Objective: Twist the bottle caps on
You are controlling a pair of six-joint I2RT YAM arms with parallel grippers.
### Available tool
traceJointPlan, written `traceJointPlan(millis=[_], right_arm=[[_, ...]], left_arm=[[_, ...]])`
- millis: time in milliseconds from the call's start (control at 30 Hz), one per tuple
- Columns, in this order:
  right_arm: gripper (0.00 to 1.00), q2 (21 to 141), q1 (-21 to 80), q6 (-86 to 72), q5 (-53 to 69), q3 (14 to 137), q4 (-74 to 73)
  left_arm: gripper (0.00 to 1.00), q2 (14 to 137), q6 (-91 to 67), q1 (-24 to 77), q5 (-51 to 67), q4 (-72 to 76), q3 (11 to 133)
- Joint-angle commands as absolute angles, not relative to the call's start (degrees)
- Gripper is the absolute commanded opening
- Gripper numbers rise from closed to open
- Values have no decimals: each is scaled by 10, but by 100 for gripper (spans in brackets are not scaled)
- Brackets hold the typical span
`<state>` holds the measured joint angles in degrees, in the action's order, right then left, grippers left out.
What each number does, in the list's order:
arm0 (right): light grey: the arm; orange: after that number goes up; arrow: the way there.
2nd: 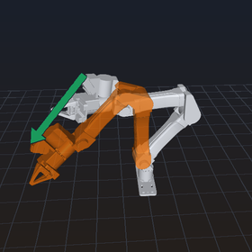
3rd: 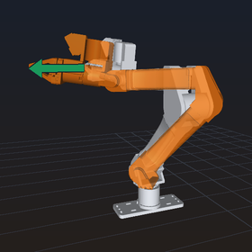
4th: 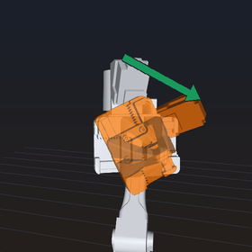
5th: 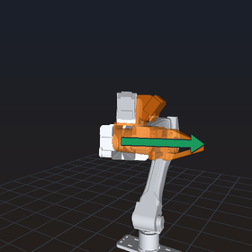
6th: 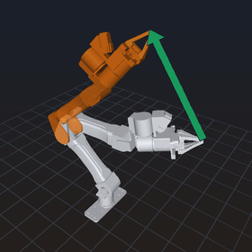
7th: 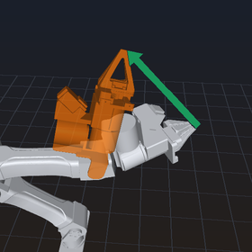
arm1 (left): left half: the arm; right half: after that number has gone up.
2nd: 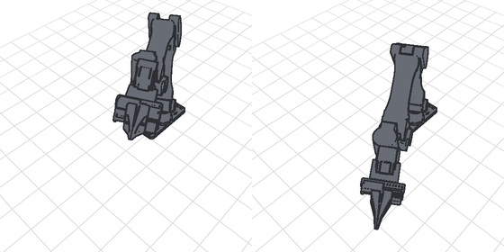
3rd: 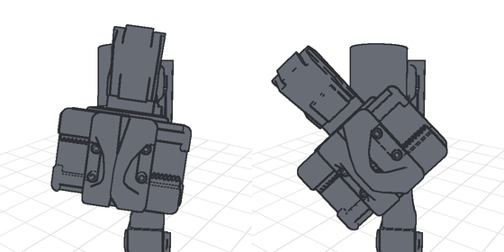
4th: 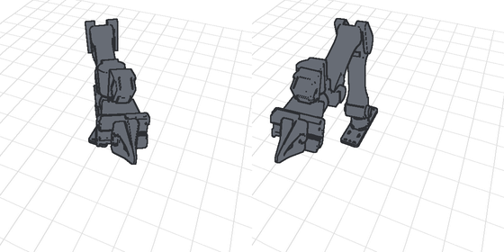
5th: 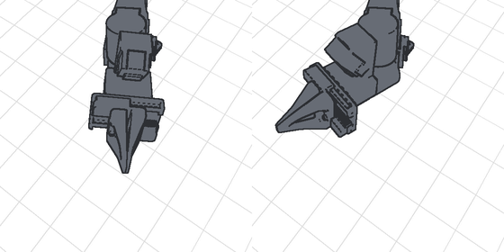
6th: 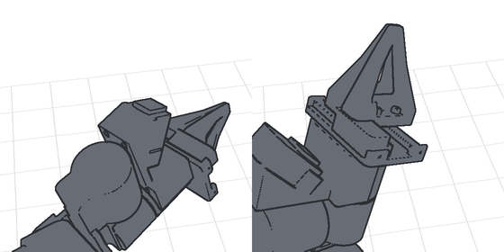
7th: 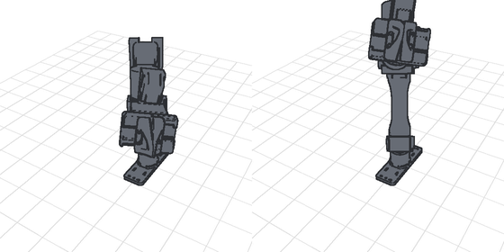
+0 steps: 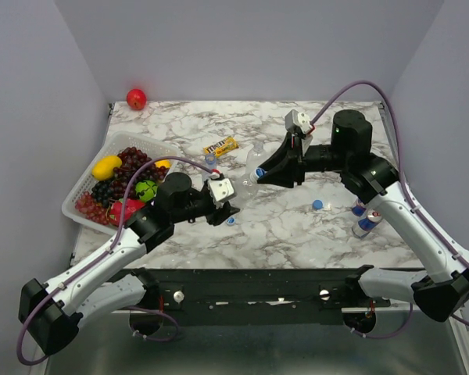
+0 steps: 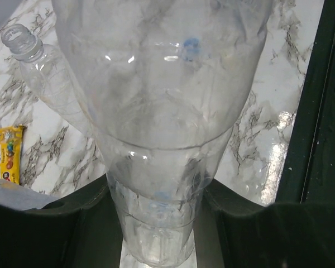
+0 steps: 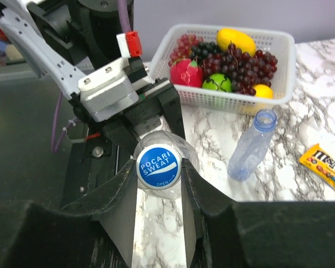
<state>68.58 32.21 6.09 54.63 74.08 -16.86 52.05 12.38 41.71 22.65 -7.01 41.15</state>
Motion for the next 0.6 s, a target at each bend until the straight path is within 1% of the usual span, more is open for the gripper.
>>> traceJointPlan(millis=[0,33,67,100,133,200,300,400,433,533,567], right_arm=[[13,695,311,126,498,806,-292],[13,697,287,136,498,842,-317],[13,703,272,157,502,867,-344],[12,718,246,176,504,894,-416],[12,729,236,200,497,954,-457],[12,756,201,259,481,999,-551],[12,784,166,301,442,1062,-611],[11,823,124,311,383,1067,-592],[10,843,96,309,381,1064,-578],[10,875,49,299,389,1038,-501],[10,902,43,309,390,1037,-480]], left_arm=[[69,491,159,418,221,-128,435],[72,486,173,417,224,-147,438],[98,482,185,416,226,-168,445],[99,480,192,414,216,-197,446],[99,476,191,413,207,-202,445],[99,470,189,410,203,-216,442],[99,470,180,406,226,-217,444],[99,482,168,404,232,-214,455],[99,485,170,403,232,-216,459],[99,496,180,402,220,-225,475],[99,502,182,402,214,-229,484]])
